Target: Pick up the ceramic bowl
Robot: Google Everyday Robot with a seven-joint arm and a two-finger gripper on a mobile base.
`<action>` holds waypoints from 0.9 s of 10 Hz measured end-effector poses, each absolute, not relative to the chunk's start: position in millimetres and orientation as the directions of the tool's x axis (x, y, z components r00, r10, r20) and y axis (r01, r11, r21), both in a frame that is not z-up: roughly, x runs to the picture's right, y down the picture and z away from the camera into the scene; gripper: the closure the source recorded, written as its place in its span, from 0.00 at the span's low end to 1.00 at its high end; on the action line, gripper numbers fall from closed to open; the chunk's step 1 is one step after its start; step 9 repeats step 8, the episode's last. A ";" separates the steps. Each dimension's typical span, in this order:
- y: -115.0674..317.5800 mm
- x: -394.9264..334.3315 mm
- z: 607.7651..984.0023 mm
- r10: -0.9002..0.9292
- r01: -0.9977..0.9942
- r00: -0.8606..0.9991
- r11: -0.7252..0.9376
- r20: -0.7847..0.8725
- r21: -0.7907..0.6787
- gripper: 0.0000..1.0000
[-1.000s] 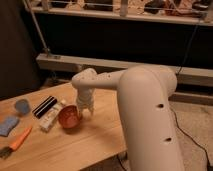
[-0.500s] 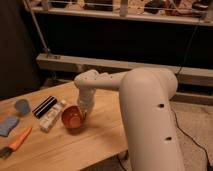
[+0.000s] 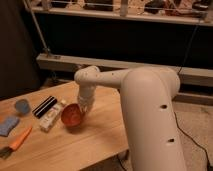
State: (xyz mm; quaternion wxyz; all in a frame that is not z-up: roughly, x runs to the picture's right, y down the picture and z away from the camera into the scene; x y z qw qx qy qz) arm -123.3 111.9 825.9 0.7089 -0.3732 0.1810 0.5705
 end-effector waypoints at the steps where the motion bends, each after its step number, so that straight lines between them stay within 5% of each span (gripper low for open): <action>1: 93.9 -122.5 813.7 0.697 -0.942 0.284 0.076 -0.658 -0.326 1.00; 9: 58.5 -122.9 781.6 0.751 -0.938 0.287 0.093 -0.595 -0.335 1.00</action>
